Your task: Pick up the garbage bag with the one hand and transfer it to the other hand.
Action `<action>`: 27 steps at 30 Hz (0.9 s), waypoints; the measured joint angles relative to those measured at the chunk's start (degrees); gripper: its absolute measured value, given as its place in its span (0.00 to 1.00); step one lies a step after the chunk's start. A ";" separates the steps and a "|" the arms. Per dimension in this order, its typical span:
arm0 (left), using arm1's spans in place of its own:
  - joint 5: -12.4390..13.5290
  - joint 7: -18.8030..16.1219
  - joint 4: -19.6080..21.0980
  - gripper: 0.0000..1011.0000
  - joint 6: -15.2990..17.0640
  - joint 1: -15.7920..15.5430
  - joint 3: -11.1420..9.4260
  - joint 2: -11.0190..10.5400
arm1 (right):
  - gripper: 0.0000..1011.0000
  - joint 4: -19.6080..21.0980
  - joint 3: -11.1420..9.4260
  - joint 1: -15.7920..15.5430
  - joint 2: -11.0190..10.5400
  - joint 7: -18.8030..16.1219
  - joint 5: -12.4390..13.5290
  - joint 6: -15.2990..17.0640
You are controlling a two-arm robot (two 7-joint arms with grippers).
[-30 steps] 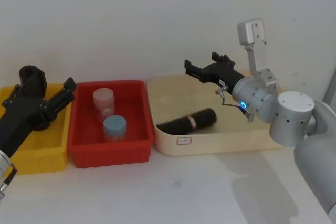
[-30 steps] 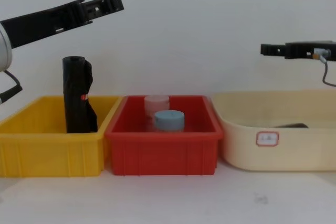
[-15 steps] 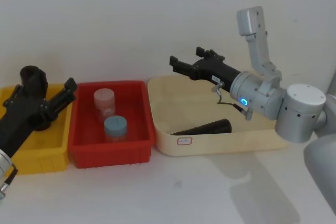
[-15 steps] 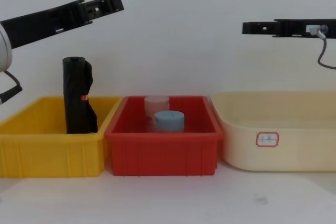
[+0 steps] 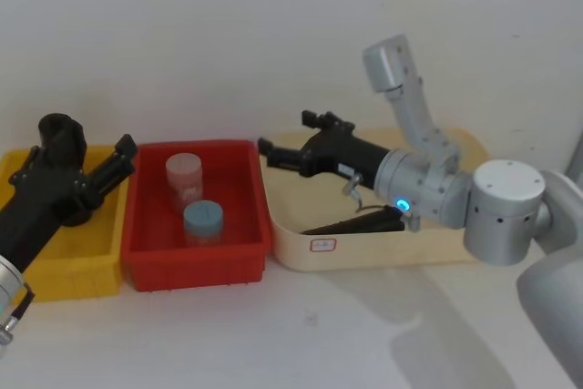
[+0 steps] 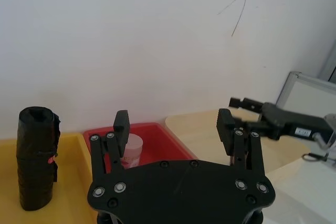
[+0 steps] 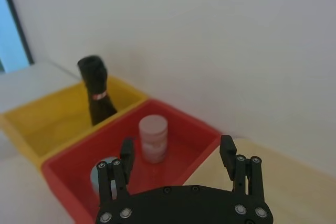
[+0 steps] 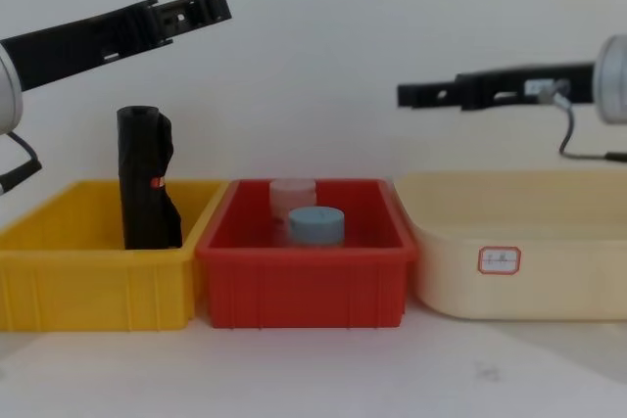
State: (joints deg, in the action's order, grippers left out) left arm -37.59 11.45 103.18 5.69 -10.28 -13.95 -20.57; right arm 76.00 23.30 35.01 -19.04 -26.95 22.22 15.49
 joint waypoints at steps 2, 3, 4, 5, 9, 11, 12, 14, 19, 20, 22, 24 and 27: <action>0.00 0.00 0.00 0.99 0.00 0.00 0.00 0.00 | 0.99 -0.41 1.31 0.02 0.04 -0.13 -1.13 -0.47; 0.00 0.00 0.00 0.99 0.00 0.00 0.00 0.00 | 0.99 -0.59 1.68 0.04 0.09 -0.15 -1.52 -0.65; 0.00 0.00 0.00 0.99 0.00 0.00 0.00 0.00 | 0.99 -1.05 2.55 0.12 0.16 -0.16 -2.30 -1.06; 0.00 0.00 0.00 0.99 0.00 0.00 0.00 0.00 | 0.99 -1.37 3.10 0.17 0.28 -0.16 -2.69 -1.25; 0.00 0.00 0.00 0.99 0.00 0.00 0.00 0.00 | 0.99 -2.60 5.12 0.38 0.79 -0.16 -4.64 -2.19; 0.00 0.00 0.00 0.99 0.00 0.00 0.00 0.00 | 0.99 -3.33 6.13 0.52 1.12 -0.15 -5.63 -2.57; 0.00 0.00 0.00 0.99 0.00 0.00 0.00 0.00 | 0.99 -3.33 6.13 0.52 1.12 -0.15 -5.63 -2.57; 0.00 0.00 0.00 0.99 0.00 0.00 0.00 0.00 | 0.99 -3.88 6.99 0.64 1.42 -0.14 -6.51 -2.78; 0.00 0.00 0.00 0.99 0.00 0.00 0.00 0.00 | 0.99 -4.74 8.53 0.94 2.27 -0.14 -7.93 -2.82; 0.00 0.00 0.00 0.99 0.00 0.00 0.00 0.00 | 0.99 -4.86 8.84 1.00 2.47 -0.14 -8.21 -2.70; 0.00 0.00 0.00 0.99 0.00 0.00 0.00 0.00 | 0.99 -4.91 9.11 1.07 2.68 -0.14 -8.41 -2.52; 0.00 0.00 0.00 0.99 0.00 0.00 0.00 0.00 | 0.99 -4.94 9.45 1.17 3.03 -0.17 -8.68 -2.10; 0.00 0.00 0.00 0.99 0.00 0.00 0.00 0.00 | 0.99 -4.94 9.75 1.32 3.47 -0.27 -8.92 -1.39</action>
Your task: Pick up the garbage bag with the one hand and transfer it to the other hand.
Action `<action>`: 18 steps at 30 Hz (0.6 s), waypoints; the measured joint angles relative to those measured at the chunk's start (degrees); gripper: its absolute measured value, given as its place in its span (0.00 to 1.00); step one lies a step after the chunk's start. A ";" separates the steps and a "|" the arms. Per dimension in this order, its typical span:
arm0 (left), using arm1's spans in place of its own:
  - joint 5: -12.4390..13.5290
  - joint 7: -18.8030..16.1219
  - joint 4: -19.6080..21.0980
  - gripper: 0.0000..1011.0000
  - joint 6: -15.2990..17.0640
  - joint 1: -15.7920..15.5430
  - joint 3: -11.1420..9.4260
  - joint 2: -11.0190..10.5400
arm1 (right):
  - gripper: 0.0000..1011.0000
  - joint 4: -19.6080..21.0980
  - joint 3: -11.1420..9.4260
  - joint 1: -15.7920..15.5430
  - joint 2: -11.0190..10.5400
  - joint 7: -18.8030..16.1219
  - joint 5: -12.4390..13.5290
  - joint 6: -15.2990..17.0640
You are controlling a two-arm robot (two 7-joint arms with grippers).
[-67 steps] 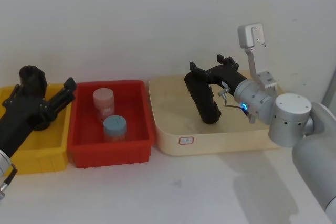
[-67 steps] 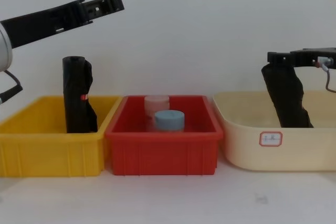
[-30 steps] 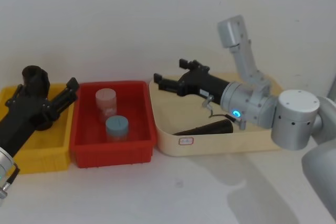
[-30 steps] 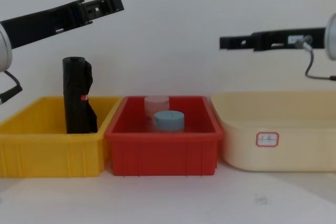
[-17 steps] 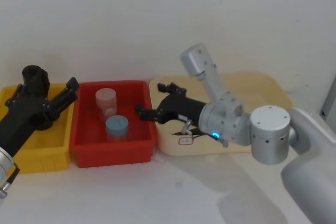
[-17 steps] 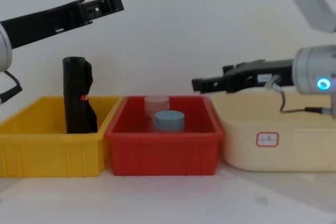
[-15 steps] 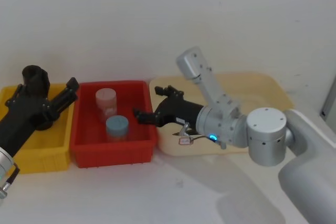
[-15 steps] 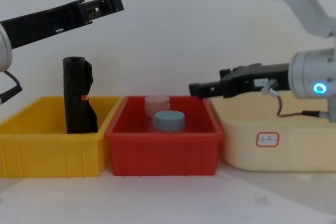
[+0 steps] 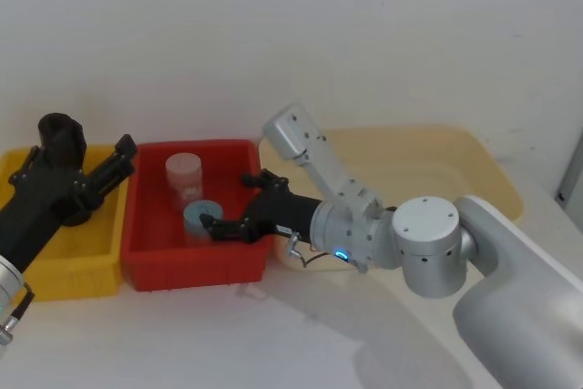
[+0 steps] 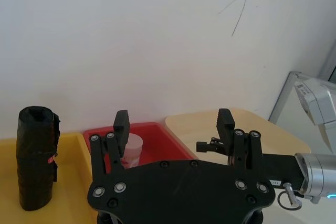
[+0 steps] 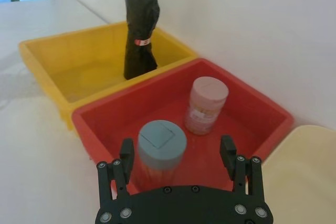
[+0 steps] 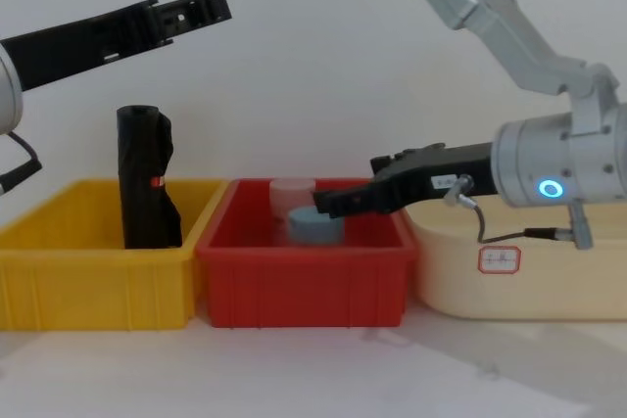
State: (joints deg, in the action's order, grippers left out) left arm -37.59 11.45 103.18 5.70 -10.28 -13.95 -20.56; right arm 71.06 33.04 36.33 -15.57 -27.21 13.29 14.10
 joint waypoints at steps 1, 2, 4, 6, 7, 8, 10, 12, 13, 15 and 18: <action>0.00 0.00 0.00 0.99 0.00 0.00 0.00 0.00 | 0.99 0.00 0.07 0.03 0.10 -0.03 -0.03 0.19; 0.00 0.00 0.00 0.99 0.00 0.00 0.00 0.00 | 0.99 0.00 0.12 0.08 0.23 -0.07 -0.07 0.39; 0.00 0.00 0.00 0.99 0.00 0.00 0.00 0.00 | 0.99 -0.05 0.27 0.26 0.61 -0.19 -0.18 0.96; 0.00 0.00 0.00 0.99 0.00 0.00 0.00 0.00 | 0.99 -0.23 0.37 0.42 1.00 -0.23 -0.28 1.54; 0.00 0.00 0.00 0.99 0.00 0.00 0.00 0.00 | 0.99 -0.32 0.40 0.51 1.18 -0.23 -0.32 1.70; 0.00 0.00 0.00 0.99 0.00 0.00 0.00 0.00 | 0.99 -0.46 0.45 0.58 1.30 -0.23 -0.38 1.94; 0.00 0.00 0.00 0.99 0.00 0.00 0.00 0.00 | 0.99 -0.85 0.53 0.79 1.72 -0.22 -0.50 2.43; 0.00 0.00 0.00 0.99 0.00 0.00 0.00 0.00 | 0.99 -1.21 0.57 0.98 2.06 -0.18 -0.59 2.73; 0.00 0.00 0.00 0.99 0.00 0.00 0.00 0.00 | 0.99 -1.54 0.59 1.15 2.35 -0.07 -0.69 3.06; 0.00 0.00 0.00 0.99 0.00 0.00 0.00 0.00 | 0.99 -2.16 0.62 1.49 2.84 0.09 -0.85 3.38; 0.00 0.00 0.00 0.99 0.00 0.00 0.00 0.00 | 0.99 -2.90 0.63 1.86 3.30 0.30 -1.04 3.69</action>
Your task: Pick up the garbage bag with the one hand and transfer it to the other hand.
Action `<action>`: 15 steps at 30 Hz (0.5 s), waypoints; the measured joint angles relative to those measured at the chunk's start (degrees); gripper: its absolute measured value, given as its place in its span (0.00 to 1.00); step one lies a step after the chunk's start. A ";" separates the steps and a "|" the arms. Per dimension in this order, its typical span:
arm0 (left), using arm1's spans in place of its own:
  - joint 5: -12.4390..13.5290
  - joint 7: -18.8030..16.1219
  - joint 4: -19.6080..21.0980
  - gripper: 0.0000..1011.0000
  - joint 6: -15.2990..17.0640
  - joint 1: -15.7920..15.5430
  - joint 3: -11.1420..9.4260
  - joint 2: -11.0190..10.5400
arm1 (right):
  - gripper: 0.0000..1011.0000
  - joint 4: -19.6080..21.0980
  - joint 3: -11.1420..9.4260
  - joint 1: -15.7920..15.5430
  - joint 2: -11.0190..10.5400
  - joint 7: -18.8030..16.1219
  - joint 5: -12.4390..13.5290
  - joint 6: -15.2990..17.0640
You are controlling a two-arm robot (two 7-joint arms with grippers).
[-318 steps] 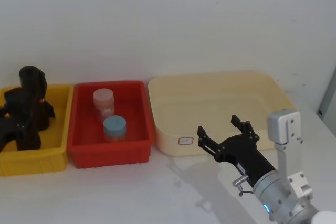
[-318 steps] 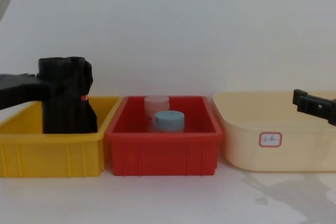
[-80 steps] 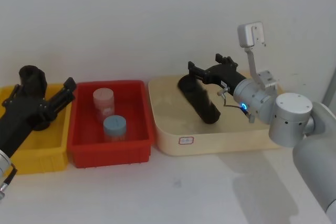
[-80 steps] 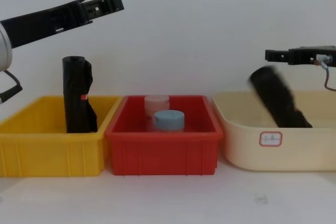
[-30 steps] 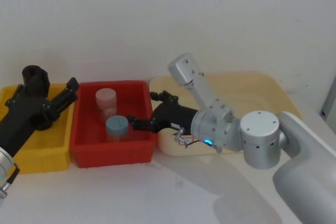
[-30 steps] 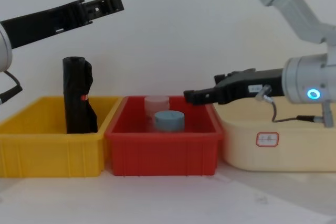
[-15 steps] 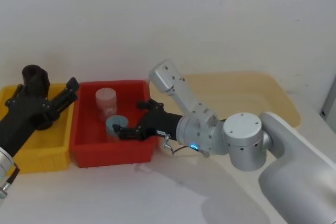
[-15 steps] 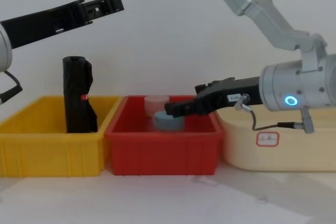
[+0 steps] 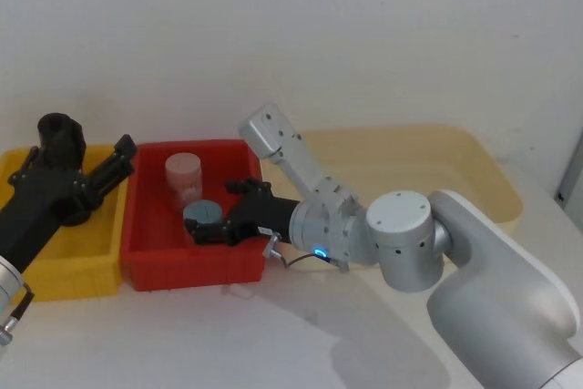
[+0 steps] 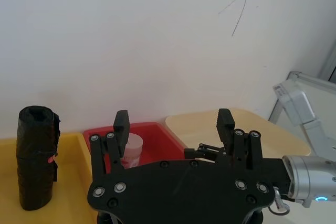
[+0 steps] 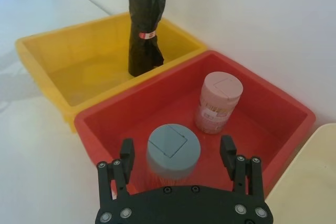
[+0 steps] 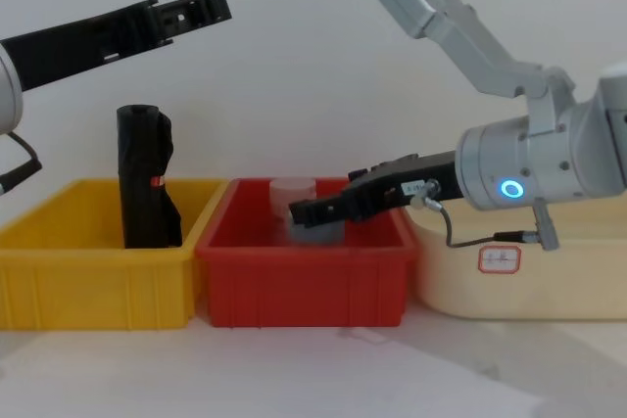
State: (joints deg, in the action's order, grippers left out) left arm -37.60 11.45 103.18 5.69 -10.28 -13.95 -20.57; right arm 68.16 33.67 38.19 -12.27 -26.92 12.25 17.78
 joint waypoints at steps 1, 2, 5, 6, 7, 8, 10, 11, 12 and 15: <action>0.00 0.00 0.00 0.99 0.00 0.00 0.00 0.00 | 0.99 -0.46 0.00 0.23 0.29 0.15 -0.13 0.21; 0.00 0.00 0.00 0.99 0.00 0.00 0.00 0.00 | 0.99 -0.68 0.00 0.34 0.42 0.23 -0.20 0.27; 0.00 0.00 0.00 0.99 0.00 0.00 0.00 0.00 | 0.99 -1.55 0.00 0.79 0.95 0.48 -0.47 0.52; 0.00 0.00 0.00 0.99 0.00 0.00 0.00 0.00 | 0.99 -1.74 0.00 0.89 1.06 0.57 -0.56 0.60; 0.00 0.00 0.00 0.99 0.00 0.00 0.00 0.00 | 0.99 -2.02 0.00 1.02 1.18 0.63 -0.64 0.64; 0.00 0.00 0.00 0.99 0.00 0.00 0.00 0.00 | 0.99 -2.26 0.00 1.13 1.30 0.69 -0.72 0.68; 0.00 0.00 0.00 0.99 0.00 0.00 0.00 0.00 | 0.99 -2.86 0.00 1.41 1.56 0.88 -1.01 0.80; 0.00 0.00 0.00 0.99 0.00 0.00 0.00 0.00 | 0.99 -3.04 0.00 1.50 1.65 0.96 -1.09 0.82; 0.00 0.00 0.00 0.99 0.00 0.00 0.00 0.00 | 0.99 -3.40 0.01 1.68 1.81 1.05 -1.27 0.86; 0.00 0.00 0.00 0.99 0.00 0.00 0.00 0.00 | 0.99 -4.14 0.06 2.01 2.14 1.17 -1.60 1.01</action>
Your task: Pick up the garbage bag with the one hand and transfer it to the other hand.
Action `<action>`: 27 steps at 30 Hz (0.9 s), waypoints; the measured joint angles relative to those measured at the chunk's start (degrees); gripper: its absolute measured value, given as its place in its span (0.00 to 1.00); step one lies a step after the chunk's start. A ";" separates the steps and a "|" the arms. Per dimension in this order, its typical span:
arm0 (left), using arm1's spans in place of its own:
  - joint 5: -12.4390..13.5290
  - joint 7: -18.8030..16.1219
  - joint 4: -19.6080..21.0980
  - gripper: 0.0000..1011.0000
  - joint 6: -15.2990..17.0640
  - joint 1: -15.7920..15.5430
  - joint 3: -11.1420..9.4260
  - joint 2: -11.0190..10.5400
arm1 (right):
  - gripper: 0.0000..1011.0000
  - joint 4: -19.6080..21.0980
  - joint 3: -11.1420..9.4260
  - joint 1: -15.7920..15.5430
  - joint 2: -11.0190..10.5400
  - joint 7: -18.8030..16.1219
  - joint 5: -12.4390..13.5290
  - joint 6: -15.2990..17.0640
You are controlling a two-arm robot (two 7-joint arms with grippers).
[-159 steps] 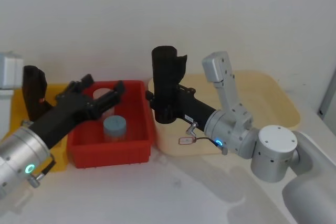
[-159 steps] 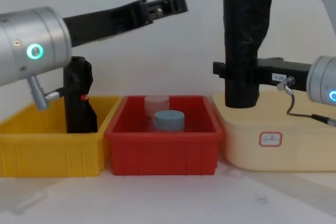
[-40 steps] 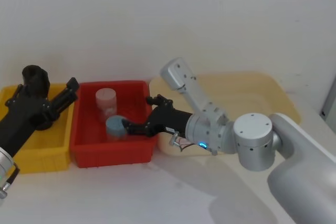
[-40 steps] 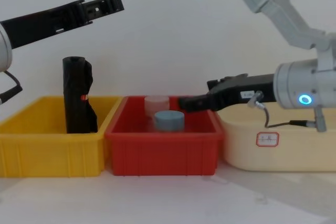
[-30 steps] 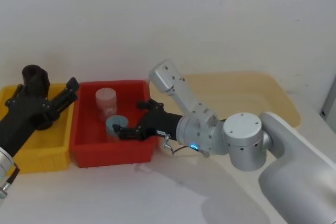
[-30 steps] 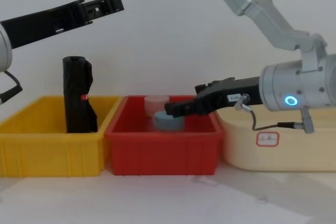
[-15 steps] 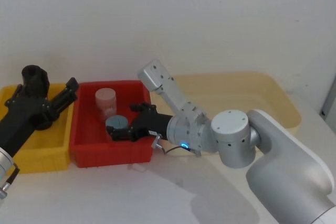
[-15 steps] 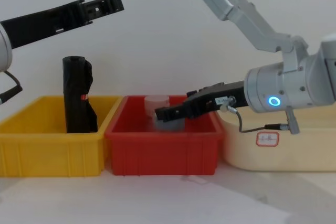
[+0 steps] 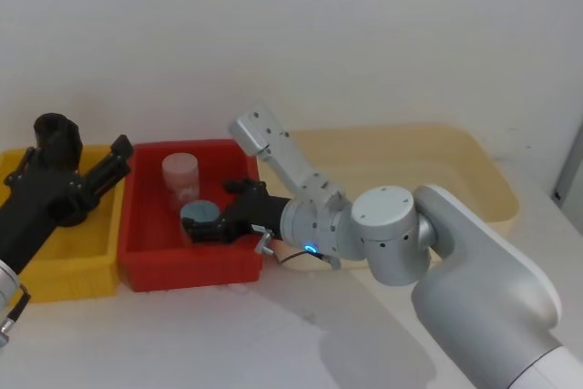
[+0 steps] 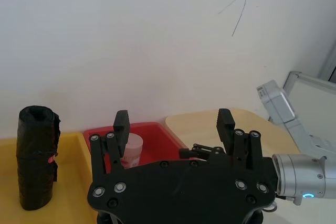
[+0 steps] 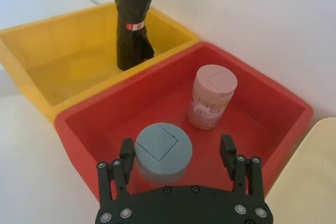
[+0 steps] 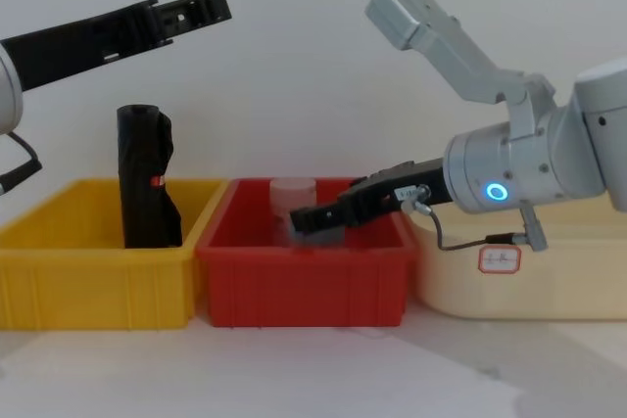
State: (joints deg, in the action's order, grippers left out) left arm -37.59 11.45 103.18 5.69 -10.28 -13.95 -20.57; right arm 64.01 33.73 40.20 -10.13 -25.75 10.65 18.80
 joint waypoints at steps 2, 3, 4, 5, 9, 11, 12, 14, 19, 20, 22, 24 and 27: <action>0.00 0.00 0.00 0.99 0.00 0.00 0.00 0.00 | 0.99 -0.33 0.02 0.09 0.10 0.01 -0.12 0.06; 0.00 0.00 0.00 0.99 0.00 0.00 0.00 0.00 | 0.99 -0.66 0.04 0.20 0.23 0.01 -0.25 0.17; 0.00 0.00 0.00 0.99 0.00 0.00 -0.01 0.00 | 0.99 -0.77 0.06 0.24 0.30 0.01 -0.29 0.21; 0.00 0.00 0.00 0.99 0.00 0.00 0.00 0.00 | 0.99 -0.97 0.07 0.29 0.36 -0.01 -0.37 0.32; 0.00 0.00 0.00 0.99 0.00 0.00 0.00 0.00 | 0.99 -1.28 0.10 0.36 0.54 -0.17 -0.49 0.67; 0.00 0.00 0.00 0.99 0.00 0.00 0.00 0.00 | 0.99 -1.35 0.11 0.36 0.66 -0.44 -0.51 0.93; 0.00 0.00 0.00 0.99 0.00 0.00 0.00 0.00 | 0.99 -1.40 0.11 0.36 0.72 -0.57 -0.52 1.10; 0.00 0.00 0.00 0.99 0.00 0.00 0.00 0.00 | 0.99 -1.44 0.11 0.35 0.81 -0.69 -0.53 1.23; 0.00 0.00 0.00 0.99 0.00 0.00 0.00 0.00 | 0.98 -1.47 -0.14 0.15 1.08 -1.06 -0.48 1.56; 0.00 0.00 0.00 0.99 0.00 0.00 0.00 0.00 | 0.97 -1.47 -0.19 0.12 1.12 -1.11 -0.46 1.58; 0.00 0.00 0.00 0.99 0.00 0.00 0.00 0.00 | 0.95 -1.47 -0.33 0.04 1.21 -1.18 -0.33 1.60; 0.00 0.00 0.00 0.99 0.00 0.00 0.00 0.00 | 0.88 -1.40 -0.55 -0.09 1.36 -1.21 -0.09 1.61; 0.00 0.00 0.00 0.99 0.00 0.00 0.00 0.00 | 0.83 -1.19 -0.85 -0.31 1.59 -1.19 0.29 1.79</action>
State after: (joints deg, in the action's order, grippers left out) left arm -37.59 11.45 103.18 5.69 -10.28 -13.95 -20.57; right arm 62.82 32.88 39.89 -8.54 -26.94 10.94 20.59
